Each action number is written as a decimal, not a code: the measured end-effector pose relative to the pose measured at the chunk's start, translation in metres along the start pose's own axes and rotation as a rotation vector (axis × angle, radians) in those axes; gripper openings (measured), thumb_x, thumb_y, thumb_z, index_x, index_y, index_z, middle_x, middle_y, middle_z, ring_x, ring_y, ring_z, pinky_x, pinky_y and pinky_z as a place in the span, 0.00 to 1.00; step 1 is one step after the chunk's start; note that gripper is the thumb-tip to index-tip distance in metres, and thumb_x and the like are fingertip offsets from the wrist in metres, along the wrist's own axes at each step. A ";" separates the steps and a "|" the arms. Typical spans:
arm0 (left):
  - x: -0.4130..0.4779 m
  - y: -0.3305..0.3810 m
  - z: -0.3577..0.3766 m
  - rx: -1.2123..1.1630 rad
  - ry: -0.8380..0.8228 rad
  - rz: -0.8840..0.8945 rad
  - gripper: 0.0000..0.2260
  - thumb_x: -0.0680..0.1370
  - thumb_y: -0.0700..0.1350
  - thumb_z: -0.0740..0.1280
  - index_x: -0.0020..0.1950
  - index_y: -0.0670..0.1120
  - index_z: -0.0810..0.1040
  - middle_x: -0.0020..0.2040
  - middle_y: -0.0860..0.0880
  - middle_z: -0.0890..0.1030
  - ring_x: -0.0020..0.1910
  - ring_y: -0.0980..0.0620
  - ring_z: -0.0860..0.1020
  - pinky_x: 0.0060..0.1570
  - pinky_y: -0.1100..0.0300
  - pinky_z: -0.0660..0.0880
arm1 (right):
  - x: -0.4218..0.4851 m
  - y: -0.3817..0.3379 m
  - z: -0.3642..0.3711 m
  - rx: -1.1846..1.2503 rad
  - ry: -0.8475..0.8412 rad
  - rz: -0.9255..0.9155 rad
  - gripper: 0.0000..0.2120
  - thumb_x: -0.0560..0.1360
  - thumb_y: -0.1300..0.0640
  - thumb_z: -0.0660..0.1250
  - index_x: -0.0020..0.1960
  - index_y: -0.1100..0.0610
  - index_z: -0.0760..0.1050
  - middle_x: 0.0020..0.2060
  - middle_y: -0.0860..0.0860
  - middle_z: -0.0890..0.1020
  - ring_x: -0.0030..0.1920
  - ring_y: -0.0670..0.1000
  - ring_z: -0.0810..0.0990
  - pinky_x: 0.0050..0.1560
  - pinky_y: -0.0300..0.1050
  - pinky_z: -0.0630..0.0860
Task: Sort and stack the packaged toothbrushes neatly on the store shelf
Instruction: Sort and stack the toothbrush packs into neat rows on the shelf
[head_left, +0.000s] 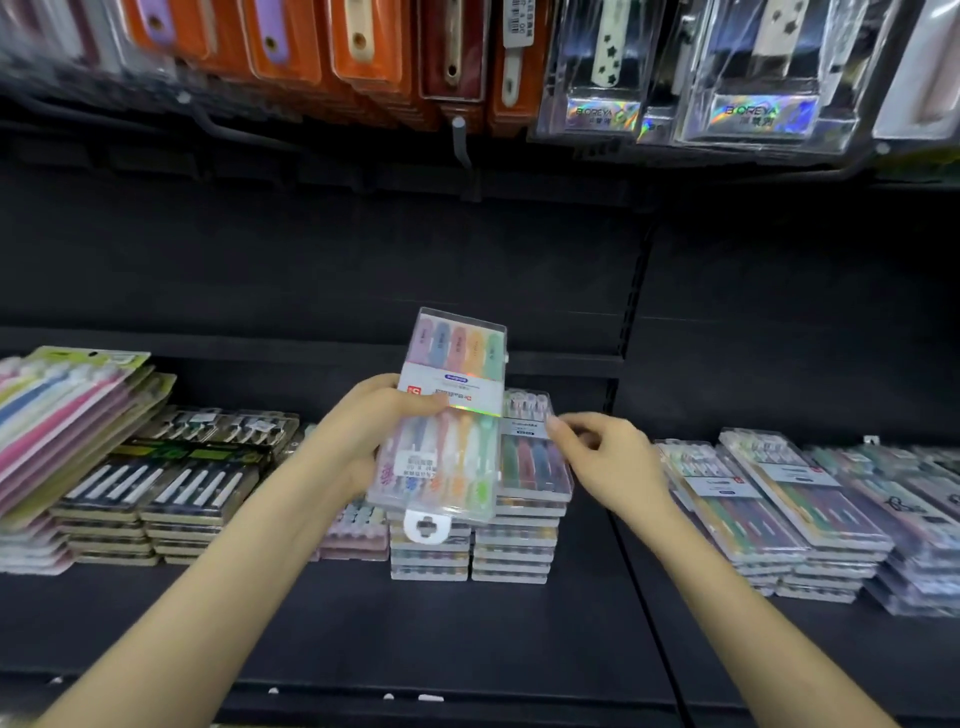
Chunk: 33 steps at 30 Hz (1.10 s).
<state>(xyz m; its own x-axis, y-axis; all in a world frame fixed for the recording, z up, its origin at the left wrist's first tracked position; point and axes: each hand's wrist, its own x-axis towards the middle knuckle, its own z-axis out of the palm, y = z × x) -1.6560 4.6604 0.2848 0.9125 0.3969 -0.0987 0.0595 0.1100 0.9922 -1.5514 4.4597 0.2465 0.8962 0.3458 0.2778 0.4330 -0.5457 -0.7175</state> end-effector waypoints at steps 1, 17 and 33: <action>0.000 -0.001 0.007 -0.015 -0.029 -0.008 0.10 0.75 0.35 0.67 0.57 0.39 0.79 0.46 0.42 0.85 0.40 0.45 0.84 0.36 0.54 0.80 | -0.008 -0.009 -0.002 0.328 -0.119 0.033 0.16 0.77 0.43 0.64 0.59 0.50 0.79 0.37 0.48 0.84 0.36 0.45 0.81 0.34 0.39 0.75; -0.008 -0.044 0.034 0.622 0.067 0.509 0.25 0.73 0.64 0.62 0.66 0.54 0.73 0.60 0.55 0.77 0.58 0.58 0.75 0.57 0.63 0.71 | -0.046 0.056 -0.086 0.623 -0.535 -0.030 0.21 0.73 0.62 0.67 0.59 0.41 0.80 0.55 0.47 0.84 0.54 0.47 0.83 0.47 0.34 0.77; -0.035 -0.112 0.102 0.387 -0.174 0.176 0.03 0.77 0.50 0.66 0.45 0.52 0.76 0.42 0.55 0.80 0.41 0.60 0.78 0.45 0.65 0.72 | -0.080 0.089 -0.051 -0.409 0.438 0.083 0.24 0.70 0.35 0.64 0.59 0.50 0.77 0.42 0.48 0.80 0.42 0.53 0.79 0.34 0.43 0.68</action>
<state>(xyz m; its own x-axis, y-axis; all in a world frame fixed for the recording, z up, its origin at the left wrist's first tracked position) -1.6531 4.5416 0.1844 0.9747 0.2165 0.0558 0.0138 -0.3070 0.9516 -1.5795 4.3443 0.1929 0.8472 -0.0095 0.5313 0.2841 -0.8367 -0.4681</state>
